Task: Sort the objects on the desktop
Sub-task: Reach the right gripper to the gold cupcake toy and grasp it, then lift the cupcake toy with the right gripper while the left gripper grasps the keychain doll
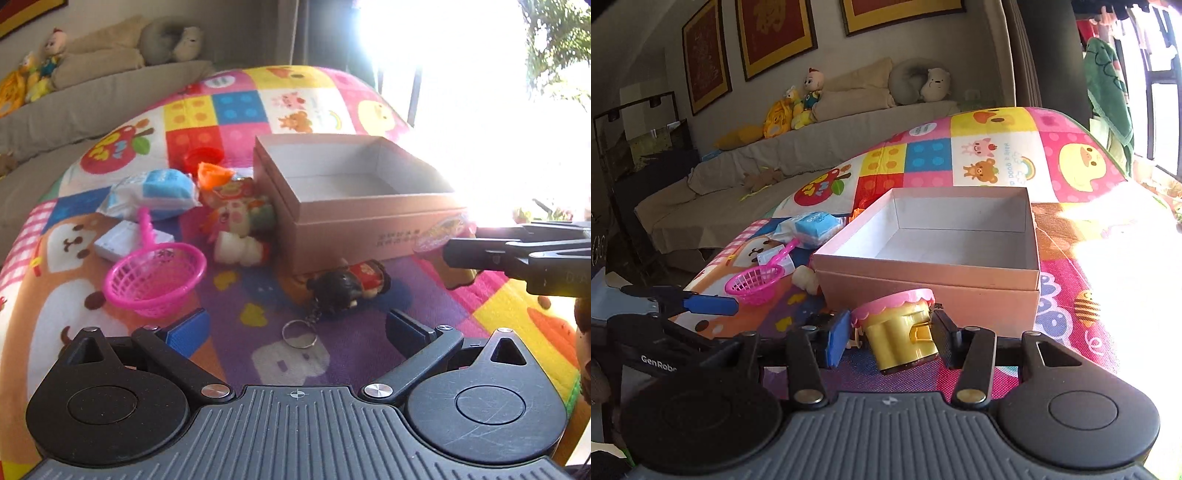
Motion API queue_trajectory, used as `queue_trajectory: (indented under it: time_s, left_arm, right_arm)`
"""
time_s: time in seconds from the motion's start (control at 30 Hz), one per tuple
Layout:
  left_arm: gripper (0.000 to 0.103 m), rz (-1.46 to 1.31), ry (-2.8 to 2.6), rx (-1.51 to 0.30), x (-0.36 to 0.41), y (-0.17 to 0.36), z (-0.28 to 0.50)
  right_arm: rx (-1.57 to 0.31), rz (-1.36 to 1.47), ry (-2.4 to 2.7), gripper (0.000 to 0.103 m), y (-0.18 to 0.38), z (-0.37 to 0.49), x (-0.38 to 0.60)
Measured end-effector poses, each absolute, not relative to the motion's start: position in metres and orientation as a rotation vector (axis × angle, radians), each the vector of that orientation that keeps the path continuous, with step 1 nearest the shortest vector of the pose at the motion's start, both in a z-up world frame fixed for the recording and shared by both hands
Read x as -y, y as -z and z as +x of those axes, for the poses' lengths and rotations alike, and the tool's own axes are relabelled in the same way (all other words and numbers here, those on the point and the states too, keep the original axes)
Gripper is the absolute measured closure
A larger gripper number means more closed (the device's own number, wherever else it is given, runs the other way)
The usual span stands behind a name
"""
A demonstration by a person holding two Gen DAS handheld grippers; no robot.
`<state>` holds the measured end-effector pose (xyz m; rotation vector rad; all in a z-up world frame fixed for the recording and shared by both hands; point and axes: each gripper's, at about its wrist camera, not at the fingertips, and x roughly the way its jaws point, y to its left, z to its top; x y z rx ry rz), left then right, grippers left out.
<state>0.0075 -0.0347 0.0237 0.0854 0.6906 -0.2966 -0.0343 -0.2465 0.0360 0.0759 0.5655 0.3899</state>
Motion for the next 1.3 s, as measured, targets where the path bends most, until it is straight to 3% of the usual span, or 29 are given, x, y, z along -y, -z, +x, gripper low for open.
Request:
queue_trajectory:
  time_s: [0.13,0.33,0.47,0.83,0.9,0.93,1.17,1.3]
  left_arm:
    - [0.000,0.168,0.240,-0.708,0.052,-0.014,0.017]
    - [0.000,0.278,0.095,-0.667,0.044,-0.014,0.032]
    - [0.000,0.323,-0.028,-0.654,0.020,-0.017,0.036]
    - [0.000,0.082,0.069,-0.729,-0.014,-0.031,0.015]
    - [0.000,0.084,0.092,-0.723,-0.009,-0.032,0.008]
    - [0.000,0.085,0.100,-0.720,-0.008,-0.033,0.005]
    - [0.000,0.007,0.221,-0.719,0.004,-0.035,0.002]
    - [0.000,0.003,0.313,-0.717,0.034,-0.032,0.008]
  right_arm:
    - [-0.609,0.109,-0.366,0.054,-0.025,-0.048,0.261]
    - [-0.629,0.098,-0.307,0.032,-0.020,-0.067,0.280]
    - [-0.583,0.030,-0.308,0.026,-0.027,-0.075,0.273]
    - [-0.526,-0.507,-0.315,0.027,-0.017,-0.040,0.175]
    - [-0.564,-0.573,-0.285,0.038,-0.010,-0.029,0.167]
    - [-0.590,-0.579,-0.280,0.047,-0.010,-0.025,0.166]
    - [-0.544,-0.242,-0.350,0.047,-0.036,-0.042,0.217]
    - [-0.571,-0.227,-0.262,0.047,-0.026,-0.053,0.234]
